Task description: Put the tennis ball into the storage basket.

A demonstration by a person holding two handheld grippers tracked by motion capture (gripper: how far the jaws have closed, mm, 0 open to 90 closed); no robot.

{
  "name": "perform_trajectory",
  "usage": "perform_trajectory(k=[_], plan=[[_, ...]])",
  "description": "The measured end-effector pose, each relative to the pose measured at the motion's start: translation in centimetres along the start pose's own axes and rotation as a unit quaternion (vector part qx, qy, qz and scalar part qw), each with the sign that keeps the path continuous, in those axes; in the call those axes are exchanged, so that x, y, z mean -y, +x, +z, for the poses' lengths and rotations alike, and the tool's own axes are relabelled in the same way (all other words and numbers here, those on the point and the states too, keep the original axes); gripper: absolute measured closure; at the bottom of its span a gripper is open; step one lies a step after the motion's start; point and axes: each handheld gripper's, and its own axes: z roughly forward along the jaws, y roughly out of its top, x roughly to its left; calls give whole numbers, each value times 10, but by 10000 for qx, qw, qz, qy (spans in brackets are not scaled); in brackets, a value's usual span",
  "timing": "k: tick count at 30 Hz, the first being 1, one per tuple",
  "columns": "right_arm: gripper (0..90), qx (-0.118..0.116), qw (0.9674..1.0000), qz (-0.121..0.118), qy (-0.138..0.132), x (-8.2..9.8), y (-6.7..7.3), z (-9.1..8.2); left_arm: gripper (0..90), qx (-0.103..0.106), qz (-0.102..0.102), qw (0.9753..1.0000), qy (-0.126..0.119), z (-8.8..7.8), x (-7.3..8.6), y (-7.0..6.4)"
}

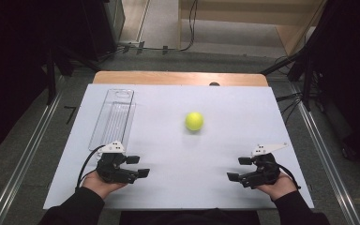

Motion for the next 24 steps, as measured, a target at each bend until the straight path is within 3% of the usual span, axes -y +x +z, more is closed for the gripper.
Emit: perform_trajectory(k=[14, 24], plan=[[127, 21, 10000, -8, 45, 0, 1, 2, 267, -4, -70, 9999, 84, 1, 0, 1], [127, 47, 10000, -2, 34, 0, 1, 2, 267, -151, -109, 9996, 200, 1, 1, 3]])
